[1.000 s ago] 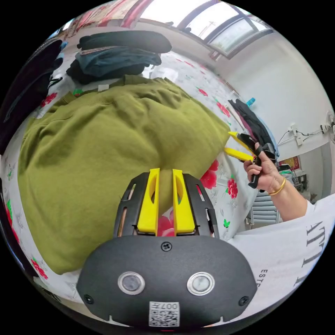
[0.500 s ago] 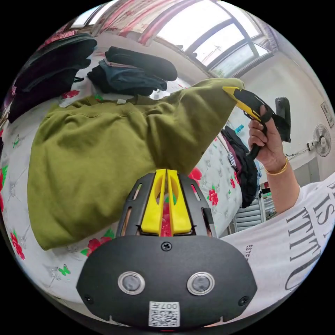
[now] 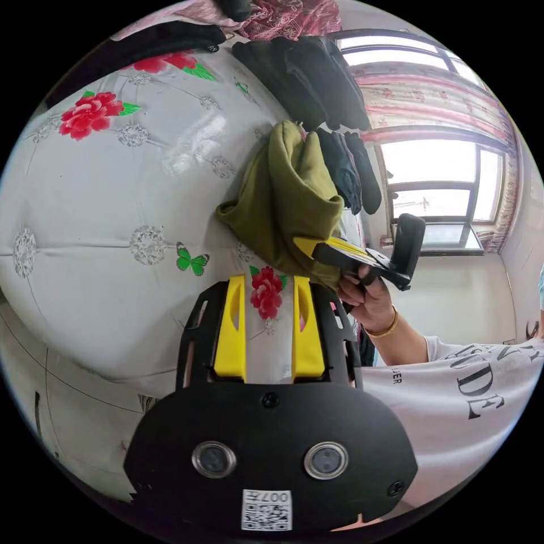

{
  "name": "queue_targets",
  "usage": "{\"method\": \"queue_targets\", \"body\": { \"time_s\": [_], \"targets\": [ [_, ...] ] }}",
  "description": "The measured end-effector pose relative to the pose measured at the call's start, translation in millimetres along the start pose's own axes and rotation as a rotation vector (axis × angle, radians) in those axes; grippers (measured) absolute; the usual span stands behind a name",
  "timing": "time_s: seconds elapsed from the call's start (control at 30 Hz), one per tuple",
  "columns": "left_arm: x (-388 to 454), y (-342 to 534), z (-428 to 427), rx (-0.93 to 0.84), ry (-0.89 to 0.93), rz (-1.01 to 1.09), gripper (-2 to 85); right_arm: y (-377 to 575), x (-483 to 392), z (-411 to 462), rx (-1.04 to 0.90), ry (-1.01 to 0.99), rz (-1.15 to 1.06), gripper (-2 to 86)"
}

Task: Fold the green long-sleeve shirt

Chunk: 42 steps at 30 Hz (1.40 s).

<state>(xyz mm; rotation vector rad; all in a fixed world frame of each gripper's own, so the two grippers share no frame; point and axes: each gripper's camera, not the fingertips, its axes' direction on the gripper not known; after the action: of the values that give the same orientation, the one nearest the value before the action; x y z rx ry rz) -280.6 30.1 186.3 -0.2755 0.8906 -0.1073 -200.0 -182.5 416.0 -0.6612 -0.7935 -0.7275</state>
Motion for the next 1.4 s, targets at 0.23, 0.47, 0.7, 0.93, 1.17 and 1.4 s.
{"method": "queue_targets", "body": {
  "time_s": [0.23, 0.47, 0.7, 0.93, 1.17, 1.4],
  "targets": [
    [2, -27, -14, -0.007, 0.16, 0.039, 22.4, 59, 87, -121, 0.355, -0.179, 0.234, 10.7],
    [0, -49, -7, -0.04, 0.226, 0.024, 26.1, 133, 249, -166, 0.504, -0.221, 0.705, 14.4],
    [-2, -68, 3, -0.085, 0.177, -0.023, 16.7, 111, 327, -139, 0.463, -0.38, 0.767, 12.3],
    [13, -58, -14, -0.079, 0.107, 0.04, 5.5, 109, 324, -145, 0.484, -0.413, 0.721, 4.8],
    [37, -39, -45, -0.078, 0.102, 0.163, 4.5, 157, 273, -167, 0.624, -0.416, 0.724, 1.4],
    [51, -21, -50, -0.03, 0.217, 0.19, 4.0, 170, 221, -215, 0.7, -0.35, 0.671, 1.0]
  ]
}}
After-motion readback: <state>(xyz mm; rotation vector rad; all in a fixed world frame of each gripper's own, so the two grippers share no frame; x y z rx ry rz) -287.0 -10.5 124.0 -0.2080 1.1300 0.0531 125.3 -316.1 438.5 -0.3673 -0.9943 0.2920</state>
